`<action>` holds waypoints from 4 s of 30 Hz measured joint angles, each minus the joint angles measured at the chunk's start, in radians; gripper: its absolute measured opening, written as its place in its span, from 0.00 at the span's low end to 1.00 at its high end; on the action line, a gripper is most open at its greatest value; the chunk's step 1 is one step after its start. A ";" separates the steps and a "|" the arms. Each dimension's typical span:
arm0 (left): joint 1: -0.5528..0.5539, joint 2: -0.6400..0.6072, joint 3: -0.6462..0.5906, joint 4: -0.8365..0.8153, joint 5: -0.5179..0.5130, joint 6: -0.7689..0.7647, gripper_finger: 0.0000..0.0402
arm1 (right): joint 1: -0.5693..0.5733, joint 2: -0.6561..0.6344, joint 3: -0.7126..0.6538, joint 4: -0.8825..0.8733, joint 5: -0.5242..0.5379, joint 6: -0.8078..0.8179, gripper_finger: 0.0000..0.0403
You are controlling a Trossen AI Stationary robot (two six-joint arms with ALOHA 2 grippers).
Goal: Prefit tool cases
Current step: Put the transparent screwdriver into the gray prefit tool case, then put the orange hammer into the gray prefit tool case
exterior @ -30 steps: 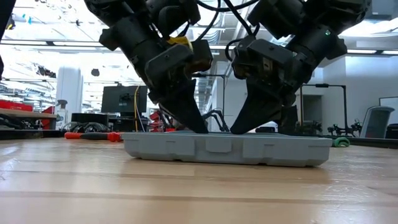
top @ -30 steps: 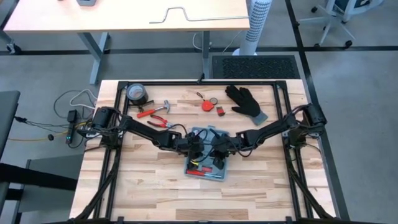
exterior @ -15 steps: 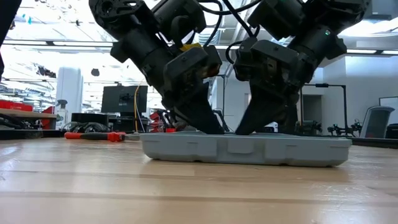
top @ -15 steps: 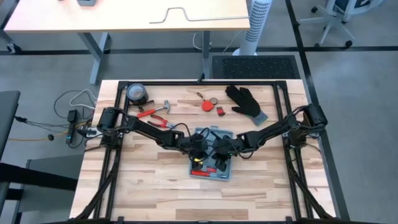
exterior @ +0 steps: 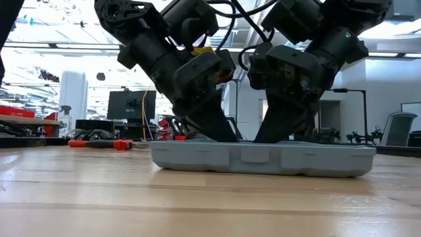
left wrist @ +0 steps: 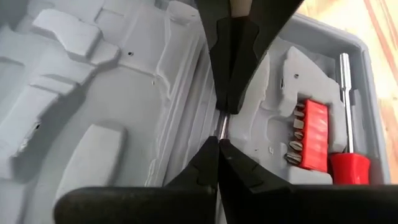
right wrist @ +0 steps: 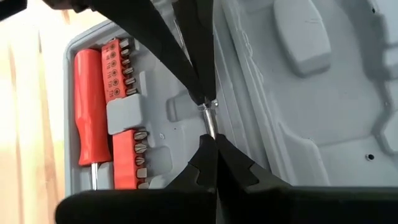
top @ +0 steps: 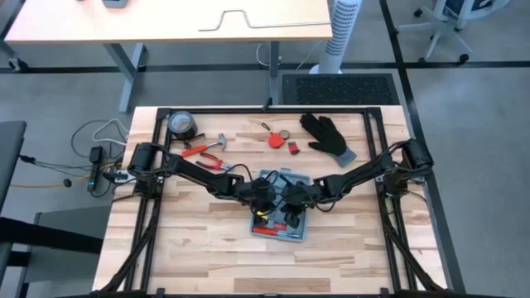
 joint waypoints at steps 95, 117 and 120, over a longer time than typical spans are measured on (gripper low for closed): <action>0.366 -0.259 -0.201 -0.238 0.362 0.356 0.00 | -0.252 -0.206 -0.179 -0.006 0.054 0.244 0.00; 0.387 -0.307 -0.279 -0.269 0.434 0.355 0.00 | -0.296 -0.242 -0.039 -0.034 -0.029 0.073 0.01; 0.400 -0.360 -0.279 -0.303 0.440 0.377 0.00 | -0.308 -0.296 -0.039 -0.076 -0.009 0.042 0.01</action>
